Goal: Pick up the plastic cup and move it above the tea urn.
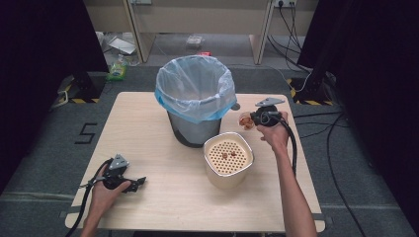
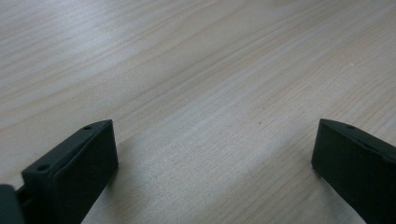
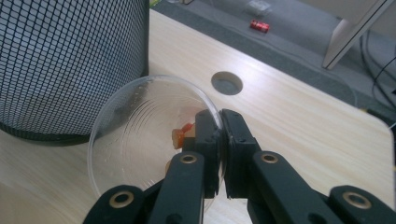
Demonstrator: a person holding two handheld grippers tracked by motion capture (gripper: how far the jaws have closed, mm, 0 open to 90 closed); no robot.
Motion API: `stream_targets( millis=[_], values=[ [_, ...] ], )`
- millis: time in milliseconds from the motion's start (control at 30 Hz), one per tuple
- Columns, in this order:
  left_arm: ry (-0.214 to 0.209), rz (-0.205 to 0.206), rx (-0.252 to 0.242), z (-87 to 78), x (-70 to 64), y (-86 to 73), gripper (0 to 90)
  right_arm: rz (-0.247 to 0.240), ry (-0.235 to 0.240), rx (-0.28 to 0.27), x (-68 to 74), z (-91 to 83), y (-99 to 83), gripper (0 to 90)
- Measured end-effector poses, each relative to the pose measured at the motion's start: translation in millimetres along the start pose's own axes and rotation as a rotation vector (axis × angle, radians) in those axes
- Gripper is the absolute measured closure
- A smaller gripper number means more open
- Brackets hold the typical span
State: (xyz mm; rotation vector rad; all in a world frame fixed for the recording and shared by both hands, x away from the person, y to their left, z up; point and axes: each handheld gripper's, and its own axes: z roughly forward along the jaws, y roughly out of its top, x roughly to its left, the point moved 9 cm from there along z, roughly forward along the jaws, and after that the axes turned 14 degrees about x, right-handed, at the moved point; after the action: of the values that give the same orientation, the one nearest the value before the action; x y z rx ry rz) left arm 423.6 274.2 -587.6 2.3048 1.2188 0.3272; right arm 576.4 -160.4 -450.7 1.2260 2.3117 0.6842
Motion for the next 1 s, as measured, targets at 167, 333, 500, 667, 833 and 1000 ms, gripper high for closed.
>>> stream_targets(
  millis=[167,333,500,667,833,1000],
  values=[
    [0.000,0.000,0.000,0.0,0.0,0.0,0.0,0.005,-0.030,-0.039,-5.9,-9.6,2.0,86.5],
    [0.000,0.000,0.000,0.0,0.0,0.0,0.0,0.009,-0.048,-0.079,-10.0,-20.9,3.1,86.5],
    [0.000,-0.004,-0.001,0.0,0.4,0.2,0.0,-0.001,-0.053,-0.117,-8.7,-35.2,2.1,86.5],
    [0.001,-0.005,0.000,0.0,0.4,0.2,0.0,-0.032,-0.070,-0.158,-3.8,-51.5,4.1,86.5],
    [0.002,-0.004,0.000,0.1,0.5,0.2,0.0,-0.073,-0.087,-0.194,8.6,-63.2,6.6,86.5],
    [0.002,-0.005,0.000,0.1,0.5,0.2,0.0,-0.108,-0.097,-0.226,21.1,-71.2,9.3,86.4]
  ],
)
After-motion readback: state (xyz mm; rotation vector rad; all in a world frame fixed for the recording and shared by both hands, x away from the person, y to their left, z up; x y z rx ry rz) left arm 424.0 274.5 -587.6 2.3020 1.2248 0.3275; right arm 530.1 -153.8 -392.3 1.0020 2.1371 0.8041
